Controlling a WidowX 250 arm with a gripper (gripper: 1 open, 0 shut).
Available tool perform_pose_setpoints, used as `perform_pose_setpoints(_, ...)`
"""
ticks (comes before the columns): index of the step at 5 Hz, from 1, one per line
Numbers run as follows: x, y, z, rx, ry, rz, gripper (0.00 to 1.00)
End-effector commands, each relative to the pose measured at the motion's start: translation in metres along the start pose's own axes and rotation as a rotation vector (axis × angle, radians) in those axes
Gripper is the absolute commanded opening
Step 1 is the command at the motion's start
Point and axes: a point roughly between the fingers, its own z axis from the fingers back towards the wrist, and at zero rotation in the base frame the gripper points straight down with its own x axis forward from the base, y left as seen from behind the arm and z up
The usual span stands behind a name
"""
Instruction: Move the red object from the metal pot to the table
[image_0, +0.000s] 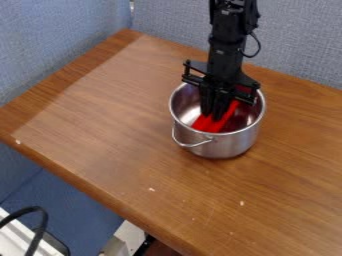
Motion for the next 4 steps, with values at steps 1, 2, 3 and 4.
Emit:
perform_pose_setpoints(1, 0.007, 0.006, 0.027, -0.018, -0.077, 0.016, 0.0)
perform_pose_setpoints(2, 0.005, 0.005, 0.031, -0.024, -0.084, 0.006, 0.0)
perform_pose_setpoints(3, 0.004, 0.006, 0.036, -0.029, -0.093, -0.004, 0.0)
perform_pose_setpoints(4, 0.003, 0.006, 0.041, -0.032, -0.102, -0.013, 0.0)
